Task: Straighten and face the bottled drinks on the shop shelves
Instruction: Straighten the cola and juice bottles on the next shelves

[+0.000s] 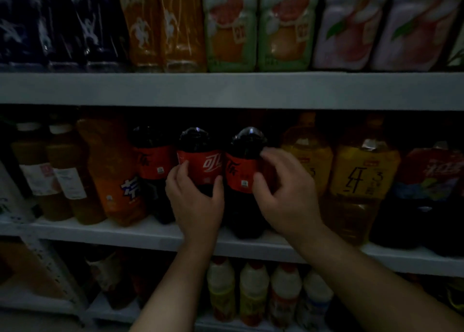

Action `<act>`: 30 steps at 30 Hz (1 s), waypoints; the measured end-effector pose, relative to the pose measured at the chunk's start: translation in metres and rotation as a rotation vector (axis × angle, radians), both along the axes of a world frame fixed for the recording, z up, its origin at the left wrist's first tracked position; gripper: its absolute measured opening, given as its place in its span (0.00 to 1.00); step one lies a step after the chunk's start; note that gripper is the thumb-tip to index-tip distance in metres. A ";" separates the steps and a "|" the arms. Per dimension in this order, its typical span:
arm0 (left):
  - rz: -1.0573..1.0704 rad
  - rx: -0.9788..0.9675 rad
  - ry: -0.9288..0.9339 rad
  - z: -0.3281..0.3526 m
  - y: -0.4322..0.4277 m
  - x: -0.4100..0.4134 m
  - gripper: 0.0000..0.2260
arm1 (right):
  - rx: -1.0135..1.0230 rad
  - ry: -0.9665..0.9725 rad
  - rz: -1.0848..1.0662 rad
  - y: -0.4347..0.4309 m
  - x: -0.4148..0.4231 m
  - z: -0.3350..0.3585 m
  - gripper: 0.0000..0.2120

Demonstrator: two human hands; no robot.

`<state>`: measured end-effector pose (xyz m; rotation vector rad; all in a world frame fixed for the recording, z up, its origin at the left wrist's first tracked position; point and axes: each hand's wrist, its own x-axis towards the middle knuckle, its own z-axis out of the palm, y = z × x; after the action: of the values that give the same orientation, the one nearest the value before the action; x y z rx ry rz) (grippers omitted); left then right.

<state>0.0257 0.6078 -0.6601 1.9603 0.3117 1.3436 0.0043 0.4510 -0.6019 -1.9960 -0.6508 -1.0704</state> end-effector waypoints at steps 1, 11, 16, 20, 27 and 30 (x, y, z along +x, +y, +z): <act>0.004 -0.001 -0.011 0.006 -0.002 0.003 0.32 | 0.032 -0.002 -0.024 0.009 0.004 0.011 0.19; -0.058 0.042 0.025 0.085 0.012 0.025 0.28 | -0.109 0.145 -0.327 0.048 0.039 0.045 0.31; -0.064 0.160 0.203 0.108 0.024 0.035 0.26 | -0.176 0.201 -0.454 0.049 0.048 0.052 0.36; -0.143 0.195 0.206 0.116 0.036 0.032 0.27 | -0.197 0.281 -0.442 0.044 0.051 0.059 0.34; -0.340 0.315 0.315 0.132 0.057 0.029 0.18 | -0.196 0.424 -0.093 0.019 0.056 0.075 0.17; -0.523 0.168 0.422 0.140 0.066 0.032 0.19 | -0.173 0.610 0.078 0.006 0.059 0.084 0.15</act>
<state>0.0578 0.6739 -0.5201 2.2525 -0.1244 0.6365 0.0635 0.4570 -0.5180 -2.2675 -0.4913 -0.3242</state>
